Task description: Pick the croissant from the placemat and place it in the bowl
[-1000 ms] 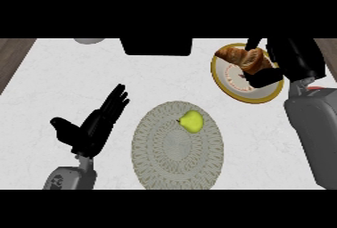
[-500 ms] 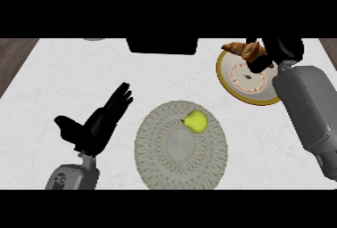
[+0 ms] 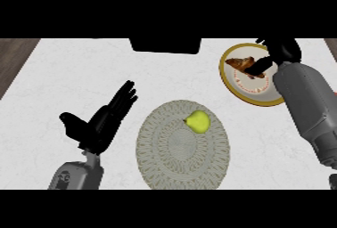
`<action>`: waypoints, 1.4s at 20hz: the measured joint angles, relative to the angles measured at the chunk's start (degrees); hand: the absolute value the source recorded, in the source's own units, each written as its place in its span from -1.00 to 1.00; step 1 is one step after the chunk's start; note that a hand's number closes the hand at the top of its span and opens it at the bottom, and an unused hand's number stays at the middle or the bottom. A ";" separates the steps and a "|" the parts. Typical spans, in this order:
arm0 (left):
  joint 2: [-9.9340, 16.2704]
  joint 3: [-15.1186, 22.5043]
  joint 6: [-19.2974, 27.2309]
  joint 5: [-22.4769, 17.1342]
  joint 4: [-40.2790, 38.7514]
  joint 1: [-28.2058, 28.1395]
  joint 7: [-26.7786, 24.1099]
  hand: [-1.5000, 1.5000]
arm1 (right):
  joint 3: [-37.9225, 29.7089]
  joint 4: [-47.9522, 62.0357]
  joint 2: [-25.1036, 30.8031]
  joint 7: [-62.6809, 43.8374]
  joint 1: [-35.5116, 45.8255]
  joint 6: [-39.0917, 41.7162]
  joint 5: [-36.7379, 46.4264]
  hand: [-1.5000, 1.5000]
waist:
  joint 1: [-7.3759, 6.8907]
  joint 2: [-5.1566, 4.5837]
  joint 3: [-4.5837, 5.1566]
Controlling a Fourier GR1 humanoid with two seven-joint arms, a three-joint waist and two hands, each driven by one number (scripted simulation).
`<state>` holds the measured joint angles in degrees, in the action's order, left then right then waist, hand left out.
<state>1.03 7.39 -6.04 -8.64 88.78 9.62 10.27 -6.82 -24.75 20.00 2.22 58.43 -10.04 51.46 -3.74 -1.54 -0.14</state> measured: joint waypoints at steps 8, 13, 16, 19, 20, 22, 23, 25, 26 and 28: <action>0.92 -0.78 -0.03 -0.92 0.81 -1.75 -0.26 0.00 | -14.94 -1.80 -1.32 15.26 -0.29 -1.19 -17.09 -1.00 | 1.55 0.66 -0.13; 1.13 -1.26 0.39 -0.76 1.37 -3.03 -0.51 0.00 | -21.37 -5.44 -1.46 26.31 -3.71 4.97 -26.89 -1.00 | 3.12 1.32 -0.01; 1.26 -1.49 0.93 -0.43 1.92 -4.24 -0.45 0.00 | -23.11 -9.81 -1.35 30.43 -8.42 11.25 -31.45 -1.00 | 4.55 1.93 0.08; 1.83 -2.04 0.84 -0.42 2.22 -5.76 -0.90 0.00 | -24.83 -15.25 -0.64 32.49 -13.76 17.71 -36.03 -1.00 | 5.57 2.29 0.13; 1.92 -2.26 0.93 -0.38 2.09 -5.97 -1.04 0.00 | -24.98 -17.45 -0.90 33.35 -15.88 19.69 -37.21 -1.00 | 6.18 2.50 0.17; 2.06 -2.69 1.24 -0.34 2.21 -6.41 -1.02 0.00 | -25.36 -22.18 -0.55 34.87 -20.66 23.71 -39.41 -1.00 | 6.81 2.70 0.20; 2.07 -2.89 1.39 -0.40 2.43 -6.83 -1.09 0.00 | -25.63 -24.39 -0.76 35.87 -23.49 25.52 -40.51 -1.00 | 7.27 2.85 0.23; 1.86 -3.17 1.96 -0.38 2.54 -6.95 -0.93 0.00 | -25.85 -29.02 -0.68 37.42 -29.31 29.39 -42.27 1.00 | 8.16 3.01 0.26; 2.18 -3.56 1.89 -0.68 2.99 -6.90 -0.57 0.00 | -26.24 -31.21 -0.36 38.65 -32.73 31.19 -43.12 1.00 | 8.22 2.98 0.26; 2.32 -3.73 1.85 -0.74 3.16 -7.51 -0.65 0.00 | -26.49 -36.39 -0.58 39.91 -39.52 33.05 -44.50 1.00 | 8.75 3.03 0.28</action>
<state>3.35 3.67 -4.19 -9.39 91.94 2.11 9.62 -33.31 -61.14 19.41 42.14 18.91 23.02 6.97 5.01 1.48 0.14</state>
